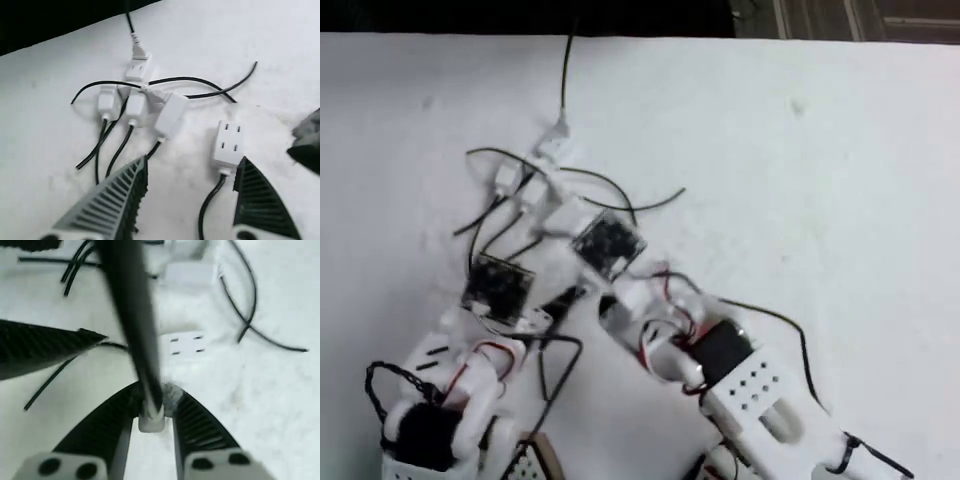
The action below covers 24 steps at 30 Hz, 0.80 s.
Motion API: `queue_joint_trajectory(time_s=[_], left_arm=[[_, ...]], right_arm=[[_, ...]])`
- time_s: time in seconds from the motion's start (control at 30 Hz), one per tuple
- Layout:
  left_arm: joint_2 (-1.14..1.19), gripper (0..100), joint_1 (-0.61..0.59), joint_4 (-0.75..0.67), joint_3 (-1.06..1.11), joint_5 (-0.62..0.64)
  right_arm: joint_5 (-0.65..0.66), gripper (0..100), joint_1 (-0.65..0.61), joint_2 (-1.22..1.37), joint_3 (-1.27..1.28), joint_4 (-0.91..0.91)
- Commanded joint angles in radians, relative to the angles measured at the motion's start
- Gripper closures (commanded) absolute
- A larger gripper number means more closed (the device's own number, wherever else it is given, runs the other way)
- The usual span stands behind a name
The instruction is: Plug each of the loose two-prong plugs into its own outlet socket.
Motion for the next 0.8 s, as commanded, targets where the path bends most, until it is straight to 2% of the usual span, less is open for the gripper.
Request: queue_joint_trajectory(time_s=[0.0, 0.13, 0.43, 0.6, 0.77], left_arm=[[-0.004, 72, -0.090, 0.000, -0.012, -0.002], [-0.005, 72, -0.139, -0.002, -0.012, -0.002], [-0.005, 72, -0.139, -0.002, -0.005, -0.006], [-0.005, 72, -0.139, 0.000, -0.005, -0.008], [-0.005, 72, -0.139, 0.000, -0.005, -0.008]], right_arm=[[0.037, 98.1, 0.019, 0.068, -0.110, -0.045], [0.054, 98.1, 0.054, 0.274, -0.184, -0.159], [0.054, 98.1, 0.113, 0.674, -0.256, -0.452], [0.058, 98.1, 0.134, 0.780, -0.256, -0.550], [0.058, 98.1, 0.159, 0.806, -0.258, -0.558]])
